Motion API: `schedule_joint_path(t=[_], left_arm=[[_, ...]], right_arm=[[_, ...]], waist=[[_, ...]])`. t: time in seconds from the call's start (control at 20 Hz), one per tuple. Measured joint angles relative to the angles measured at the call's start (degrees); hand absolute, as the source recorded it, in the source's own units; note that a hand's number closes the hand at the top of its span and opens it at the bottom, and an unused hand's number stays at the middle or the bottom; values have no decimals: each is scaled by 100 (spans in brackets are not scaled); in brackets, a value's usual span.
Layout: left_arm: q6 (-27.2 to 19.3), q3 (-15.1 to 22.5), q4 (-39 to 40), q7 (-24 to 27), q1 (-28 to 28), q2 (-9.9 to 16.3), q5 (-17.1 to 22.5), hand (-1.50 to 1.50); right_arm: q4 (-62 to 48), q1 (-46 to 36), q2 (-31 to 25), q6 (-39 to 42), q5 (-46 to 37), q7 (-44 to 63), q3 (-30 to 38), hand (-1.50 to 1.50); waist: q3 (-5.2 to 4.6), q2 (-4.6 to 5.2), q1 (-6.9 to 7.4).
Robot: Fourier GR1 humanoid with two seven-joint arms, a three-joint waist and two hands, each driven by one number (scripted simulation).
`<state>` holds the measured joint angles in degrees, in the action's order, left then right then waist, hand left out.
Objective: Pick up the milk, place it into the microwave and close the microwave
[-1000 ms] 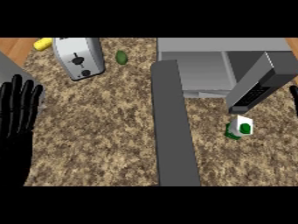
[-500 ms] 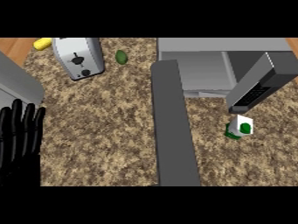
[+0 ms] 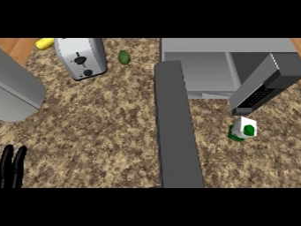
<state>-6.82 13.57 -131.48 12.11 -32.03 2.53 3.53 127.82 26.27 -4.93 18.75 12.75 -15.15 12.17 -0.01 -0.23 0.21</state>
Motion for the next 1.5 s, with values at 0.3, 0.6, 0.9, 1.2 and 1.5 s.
schedule_joint_path(t=[0.3, 0.6, 0.9, 1.2, 1.5], left_arm=[[380, -49, -78, 731, -892, 134, 253, -150], [658, -110, -128, 1151, -1472, 217, 440, -150], [1039, -387, -31, 1731, -2002, 353, 683, -150], [1265, -582, -39, 1952, -2294, 382, 844, -150], [1475, -721, -49, 2139, -2497, 381, 922, -150]], right_arm=[[-337, -103, 287, -106, -706, -318, -185, -150], [-865, -503, 382, -310, -1121, -403, -178, -150], [-1810, -1065, 301, -471, -1476, -772, -46, -150], [-2809, -1677, 255, -756, -1941, -1107, -46, -150], [-4000, -2367, 75, -1104, -2217, -1529, 203, -150]], waist=[[0, 4, 30], [1, 8, 43], [2, 11, 67], [3, 16, 65], [5, 21, 74]])
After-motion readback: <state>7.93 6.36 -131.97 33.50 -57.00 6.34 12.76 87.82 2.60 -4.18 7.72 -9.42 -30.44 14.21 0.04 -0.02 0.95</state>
